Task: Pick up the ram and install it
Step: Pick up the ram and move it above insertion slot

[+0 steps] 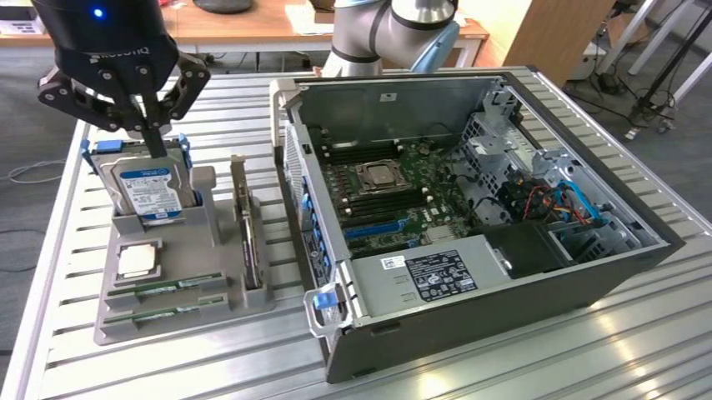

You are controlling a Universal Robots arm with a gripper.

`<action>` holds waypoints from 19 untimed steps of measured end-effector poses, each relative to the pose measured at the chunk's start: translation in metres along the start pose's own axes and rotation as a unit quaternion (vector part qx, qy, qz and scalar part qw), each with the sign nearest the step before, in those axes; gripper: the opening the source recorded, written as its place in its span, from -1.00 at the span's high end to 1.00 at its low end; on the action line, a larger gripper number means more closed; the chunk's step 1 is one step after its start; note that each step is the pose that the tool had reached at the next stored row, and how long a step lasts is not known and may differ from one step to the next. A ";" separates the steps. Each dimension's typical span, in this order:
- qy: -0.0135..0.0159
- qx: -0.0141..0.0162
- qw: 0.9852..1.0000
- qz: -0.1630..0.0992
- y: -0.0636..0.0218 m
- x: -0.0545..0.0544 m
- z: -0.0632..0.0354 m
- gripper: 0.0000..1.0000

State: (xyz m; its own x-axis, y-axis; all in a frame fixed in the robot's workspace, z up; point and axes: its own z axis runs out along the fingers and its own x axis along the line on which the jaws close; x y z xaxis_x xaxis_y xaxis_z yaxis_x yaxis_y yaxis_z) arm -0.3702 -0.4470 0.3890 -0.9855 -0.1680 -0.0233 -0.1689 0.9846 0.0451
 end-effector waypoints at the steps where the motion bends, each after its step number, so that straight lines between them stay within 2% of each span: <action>1: 0.000 0.000 1.000 -0.009 0.0000 0.000 0.0000 0.79; 6: 0.002 -0.001 0.999 -0.055 0.0000 0.000 0.0003 0.79; 10: 0.004 -0.002 0.996 -0.091 0.0000 0.000 0.0005 0.79; 15: 0.006 -0.003 0.991 -0.136 0.0000 0.000 0.0008 0.79; 19: 0.008 -0.004 0.985 -0.172 0.0000 0.000 0.0010 0.79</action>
State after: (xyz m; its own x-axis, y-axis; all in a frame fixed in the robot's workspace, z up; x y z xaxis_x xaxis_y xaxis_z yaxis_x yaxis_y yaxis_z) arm -0.3702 -0.4470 0.3880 -0.8701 -0.4923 -0.0233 -0.4929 0.8689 0.0451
